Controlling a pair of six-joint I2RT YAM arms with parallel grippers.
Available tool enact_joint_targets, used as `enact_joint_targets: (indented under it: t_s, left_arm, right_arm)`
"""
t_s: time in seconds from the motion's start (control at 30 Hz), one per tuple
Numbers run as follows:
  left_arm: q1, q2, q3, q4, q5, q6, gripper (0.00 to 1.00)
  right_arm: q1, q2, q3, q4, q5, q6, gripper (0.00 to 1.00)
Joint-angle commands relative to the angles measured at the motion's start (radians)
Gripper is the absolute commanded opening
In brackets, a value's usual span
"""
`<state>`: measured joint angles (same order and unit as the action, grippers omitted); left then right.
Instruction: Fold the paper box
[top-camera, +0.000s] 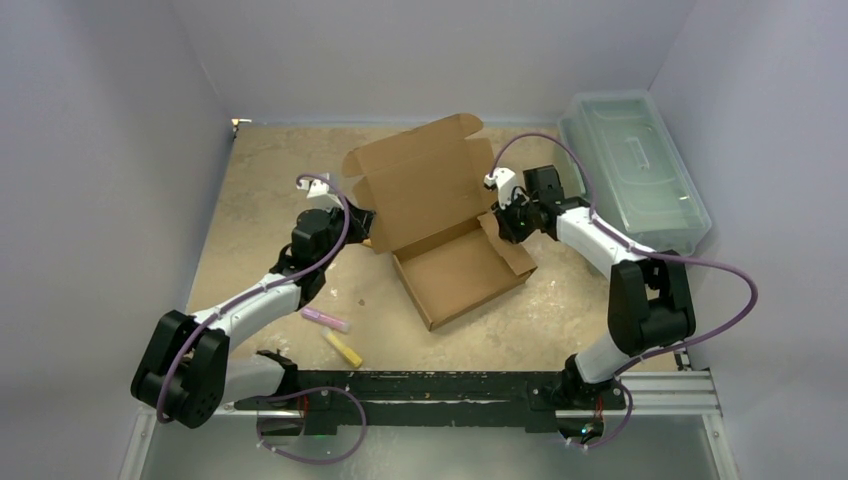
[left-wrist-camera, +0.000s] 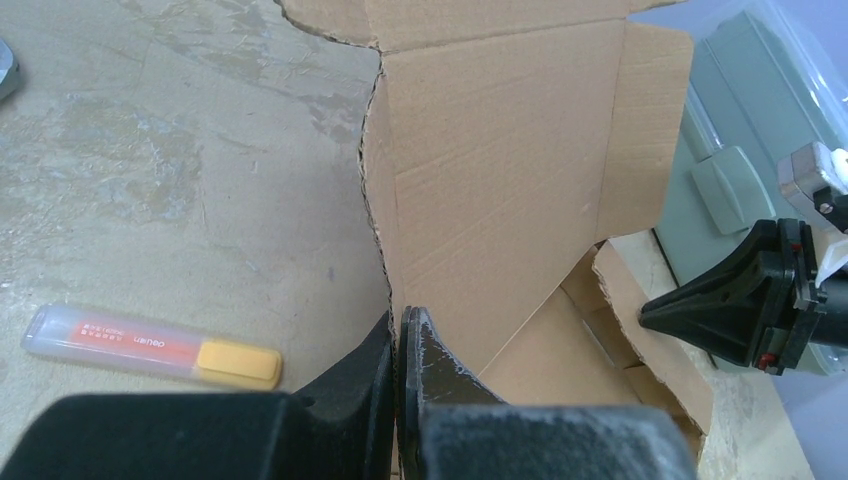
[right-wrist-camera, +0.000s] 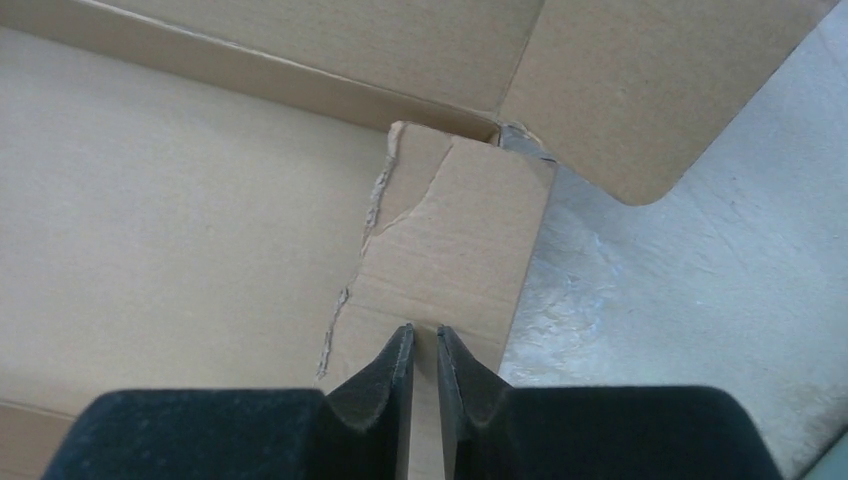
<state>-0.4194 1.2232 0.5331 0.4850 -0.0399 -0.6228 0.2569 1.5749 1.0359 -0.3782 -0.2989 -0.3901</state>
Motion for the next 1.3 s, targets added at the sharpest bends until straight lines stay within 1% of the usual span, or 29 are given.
enact_joint_targets:
  t_s: [0.0,0.07,0.17,0.23,0.33,0.43,0.5,0.77,0.9,1.07,1.13,1.2,1.27]
  left_arm:
    - [-0.004,-0.026,0.046,0.016,0.009,0.026,0.0]
    - [-0.004,-0.025,0.046,0.015,0.009,0.026,0.0]
    - [-0.004,-0.028,0.047,0.011,0.008,0.024,0.0]
    - [-0.004,-0.028,0.045,0.008,0.006,0.025,0.0]
    - [-0.004,-0.028,0.048,0.006,0.008,0.027,0.0]
    - [-0.004,-0.031,0.05,0.001,0.009,0.028,0.0]
    - [-0.004,-0.034,0.05,0.001,0.012,0.028,0.0]
    - [-0.004,-0.036,0.048,0.012,0.022,0.028,0.0]
    - [-0.004,-0.038,0.048,0.015,0.026,0.03,0.0]
    - [-0.004,-0.049,0.045,0.016,0.034,0.028,0.0]
    - [-0.004,-0.057,0.04,0.018,0.035,0.026,0.0]
    - [-0.004,-0.066,0.036,0.017,0.035,0.023,0.0]
    - [-0.004,-0.074,0.033,0.018,0.035,0.018,0.0]
  right_arm:
    - [0.013,-0.024,-0.016,0.039,0.101,-0.033,0.19]
    - [0.018,-0.02,-0.02,0.045,0.128,-0.035,0.27]
    - [0.023,-0.023,-0.028,0.057,0.155,-0.036,0.44]
    - [0.022,-0.029,-0.03,0.062,0.164,-0.035,0.52]
    - [0.024,-0.036,-0.032,0.069,0.185,-0.03,0.61]
    - [0.022,-0.03,-0.032,0.071,0.18,-0.026,0.67]
    - [0.011,-0.022,-0.027,0.072,0.114,0.005,0.71]
    - [-0.014,0.041,-0.012,0.048,0.011,0.037,0.7]
    - [-0.013,0.073,-0.007,0.04,-0.018,0.048,0.66]
    - [-0.014,0.088,-0.011,0.052,-0.014,0.056,0.62]
    - [-0.013,0.097,-0.011,0.059,0.0,0.054,0.56]
    - [-0.013,0.104,-0.013,0.067,0.013,0.055,0.47]
    - [-0.013,0.106,-0.017,0.078,0.026,0.06,0.34]
